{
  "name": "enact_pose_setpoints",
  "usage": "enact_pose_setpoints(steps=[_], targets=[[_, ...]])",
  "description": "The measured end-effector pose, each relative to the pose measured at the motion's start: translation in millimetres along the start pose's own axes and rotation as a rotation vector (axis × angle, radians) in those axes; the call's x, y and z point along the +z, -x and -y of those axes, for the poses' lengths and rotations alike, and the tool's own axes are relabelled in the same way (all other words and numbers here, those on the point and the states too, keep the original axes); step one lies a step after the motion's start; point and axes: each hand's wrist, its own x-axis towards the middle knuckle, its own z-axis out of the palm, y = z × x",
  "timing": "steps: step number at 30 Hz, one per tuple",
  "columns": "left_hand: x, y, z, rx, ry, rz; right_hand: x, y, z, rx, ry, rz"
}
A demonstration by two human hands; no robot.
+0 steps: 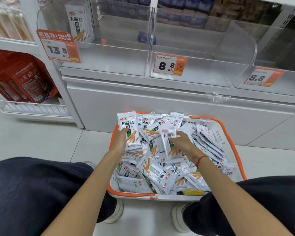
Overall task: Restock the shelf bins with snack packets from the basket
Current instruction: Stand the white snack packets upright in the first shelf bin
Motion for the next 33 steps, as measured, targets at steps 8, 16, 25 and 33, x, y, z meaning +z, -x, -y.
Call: enact_pose_setpoints(steps=[8, 16, 25, 33], targets=[[35.8, 11.5, 0.0, -0.03, 0.144, 0.126, 36.4, 11.9, 44.3, -0.23, -0.206, -0.026], [49.3, 21.0, -19.2, 0.013, 0.272, 0.234, 50.1, 9.5, 54.8, -0.237, -0.116, -0.074], [14.5, 27.2, -99.8, 0.251, 0.201, 0.184, 35.6, 15.8, 146.9, -0.356, 0.01, 0.09], [-40.3, 23.0, -226.6, 0.44, 0.211, 0.158, 26.8, 9.8, 290.2, -0.513, 0.059, 0.104]])
